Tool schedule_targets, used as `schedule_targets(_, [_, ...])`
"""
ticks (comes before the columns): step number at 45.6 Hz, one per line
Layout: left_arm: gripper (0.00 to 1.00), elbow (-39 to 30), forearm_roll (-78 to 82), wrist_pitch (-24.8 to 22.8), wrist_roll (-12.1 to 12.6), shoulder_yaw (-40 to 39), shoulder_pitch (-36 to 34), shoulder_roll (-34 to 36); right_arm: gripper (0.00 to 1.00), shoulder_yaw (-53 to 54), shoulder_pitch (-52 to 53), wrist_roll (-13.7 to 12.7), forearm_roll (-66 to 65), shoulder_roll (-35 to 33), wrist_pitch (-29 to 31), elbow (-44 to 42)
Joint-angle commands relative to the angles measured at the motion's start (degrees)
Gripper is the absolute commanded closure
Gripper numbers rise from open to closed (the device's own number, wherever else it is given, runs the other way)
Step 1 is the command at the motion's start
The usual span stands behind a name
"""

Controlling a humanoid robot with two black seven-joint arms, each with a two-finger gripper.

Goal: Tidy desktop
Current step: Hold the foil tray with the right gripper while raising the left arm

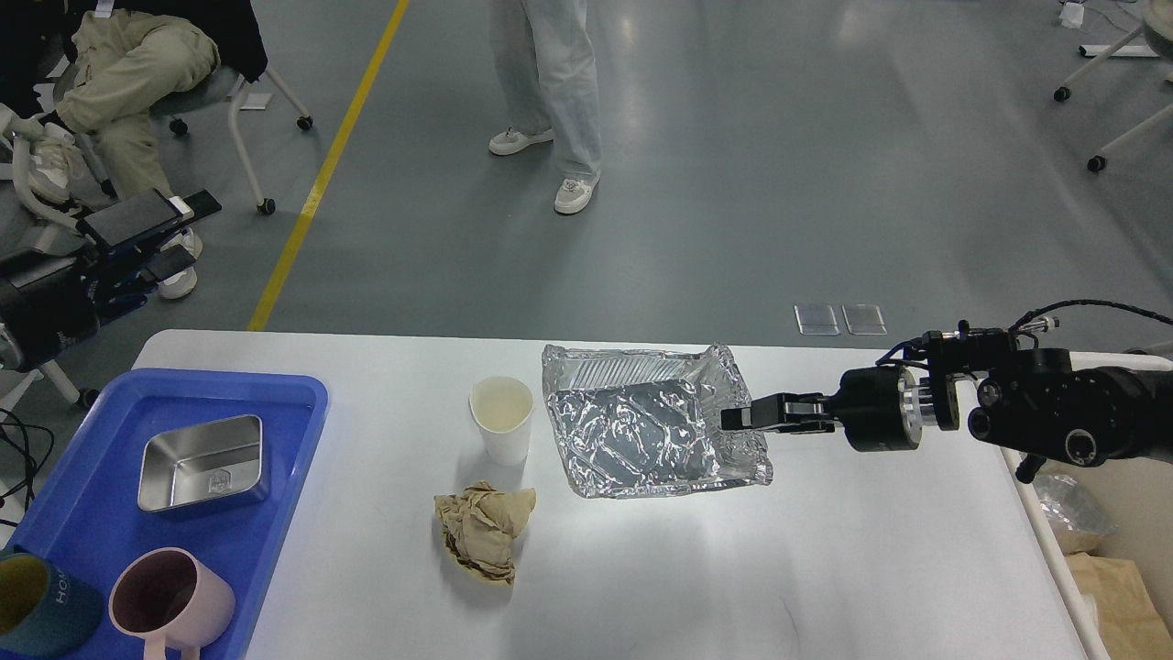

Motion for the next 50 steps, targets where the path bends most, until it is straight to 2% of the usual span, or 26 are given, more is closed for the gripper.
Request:
schedule_targets(1, [0.05, -0.8, -3.0, -1.4, -0.1, 0.0, 0.8, 0.6, 1.0, 0.0, 0.0, 0.0, 0.0, -0.1, -0.1, 0.0])
schedule_targets(8, [0.05, -0.7, 0.0, -0.4, 1.3, 1.7, 1.1, 0.7, 1.0, -0.1, 0.0, 0.0, 0.0, -0.1, -0.2, 0.1])
schedule_targets(13, [0.04, 0.0, 10.9, -0.2, 2.5, 3.8, 0.9, 0.4, 1.0, 0.0, 0.0, 0.0, -0.1, -0.1, -0.3, 0.1])
schedule_targets(26, [0.04, 0.8, 15.4, -3.2, 13.2, 6.1, 1.4, 0.7, 1.0, -0.4, -0.1, 0.0, 0.0, -0.1, -1.0, 0.1])
schedule_targets(29, [0.04, 0.8, 15.4, -3.2, 14.7, 7.0, 1.0, 1.5, 1.0, -0.4, -0.1, 0.0, -0.1, 0.0, -1.1, 0.1])
schedule_targets(35, [0.04, 0.5, 15.4, -4.7, 14.9, 7.0, 0.8, 3.8, 1.0, -0.4, -0.2, 0.0, 0.0, 0.1, -1.5, 0.1])
schedule_targets(43, [0.04, 0.4, 15.5, -9.4, 14.9, 7.0, -1.1, 5.0, 1.0, -0.2, -0.2, 0.0, 0.0, 0.1, -1.5, 0.1])
schedule_targets(50, [0.05, -0.5, 15.4, -17.7, 14.2, 7.0, -4.1, 6.8, 1.0, 0.0, -0.2, 0.0, 0.0, 0.1, -1.6, 0.1])
